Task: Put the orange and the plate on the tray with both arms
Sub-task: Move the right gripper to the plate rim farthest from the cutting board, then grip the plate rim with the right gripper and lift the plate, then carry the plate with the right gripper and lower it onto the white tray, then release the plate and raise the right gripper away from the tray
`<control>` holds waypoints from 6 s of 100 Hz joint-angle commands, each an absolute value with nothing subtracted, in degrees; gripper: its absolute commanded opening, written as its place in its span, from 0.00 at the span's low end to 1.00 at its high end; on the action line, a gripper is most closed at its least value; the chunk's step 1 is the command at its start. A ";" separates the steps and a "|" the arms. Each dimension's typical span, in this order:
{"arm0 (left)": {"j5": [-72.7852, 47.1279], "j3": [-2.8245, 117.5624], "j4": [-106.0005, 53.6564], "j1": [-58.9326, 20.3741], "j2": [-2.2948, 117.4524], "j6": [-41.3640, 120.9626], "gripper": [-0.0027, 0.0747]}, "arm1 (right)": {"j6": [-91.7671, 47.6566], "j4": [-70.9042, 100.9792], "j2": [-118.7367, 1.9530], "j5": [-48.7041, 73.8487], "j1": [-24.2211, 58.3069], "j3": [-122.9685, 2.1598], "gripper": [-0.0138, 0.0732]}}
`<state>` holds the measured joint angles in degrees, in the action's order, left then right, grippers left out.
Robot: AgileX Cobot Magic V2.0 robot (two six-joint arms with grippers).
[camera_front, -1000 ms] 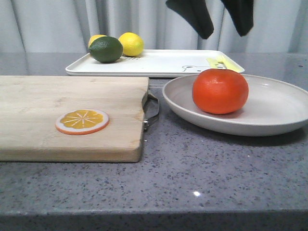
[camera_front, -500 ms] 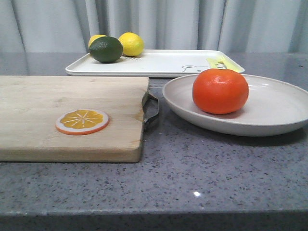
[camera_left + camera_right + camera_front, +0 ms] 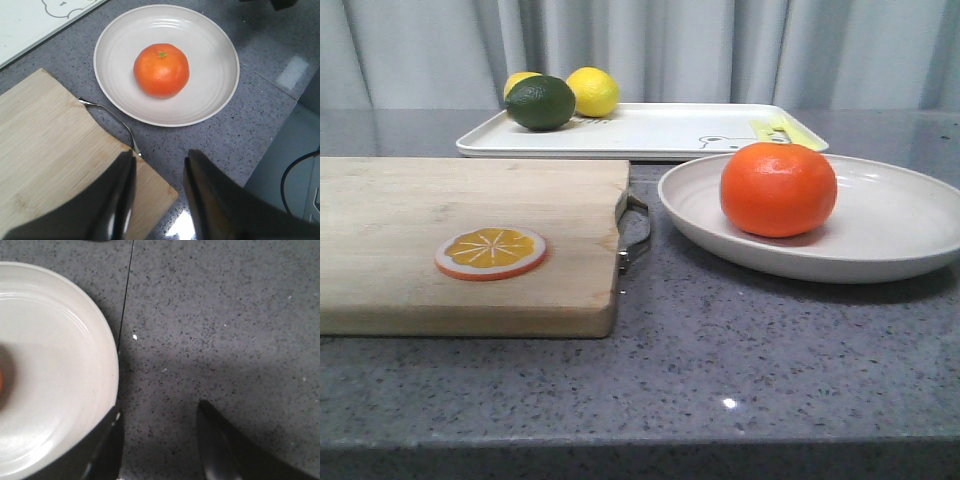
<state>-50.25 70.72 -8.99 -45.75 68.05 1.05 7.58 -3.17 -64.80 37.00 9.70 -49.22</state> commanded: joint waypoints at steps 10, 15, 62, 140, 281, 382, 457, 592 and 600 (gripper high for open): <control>-46.14 68.60 -9.36 -45.66 63.55 0.00 0.33 | 5.03 0.48 -70.45 42.00 9.88 -57.03 0.58; -45.91 67.95 -9.36 -45.66 63.18 0.00 0.33 | 4.10 1.94 -71.93 43.32 9.88 -58.37 0.57; -45.71 67.18 -9.36 -45.66 63.08 -1.60 0.33 | 3.77 6.43 -81.51 45.70 9.88 -62.57 0.57; -45.71 67.18 -8.24 -45.66 63.08 -1.60 0.33 | 3.77 8.42 -83.97 45.02 9.82 -62.63 0.11; -48.44 67.18 -10.85 -45.66 53.99 -1.69 0.33 | 3.26 20.19 -119.29 61.97 9.82 -127.21 0.08; -48.27 67.18 -10.94 -45.66 53.98 -2.51 0.33 | 5.35 21.86 -134.98 58.17 9.64 -142.99 0.09; -47.52 67.05 -8.84 -45.66 51.03 -2.51 0.33 | 1.42 20.34 -127.67 67.37 9.64 -143.18 0.36; -35.06 44.37 -8.51 -45.66 29.90 -3.04 0.01 | -2.11 13.08 -87.91 56.44 13.99 -101.50 0.08; -33.70 43.41 -8.51 -45.66 29.90 -3.04 0.01 | -2.11 13.08 -81.71 51.25 13.99 -92.07 0.08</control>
<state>-39.66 42.65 -8.01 -45.75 29.68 -2.66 -1.29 12.82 -90.02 59.27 14.03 -98.21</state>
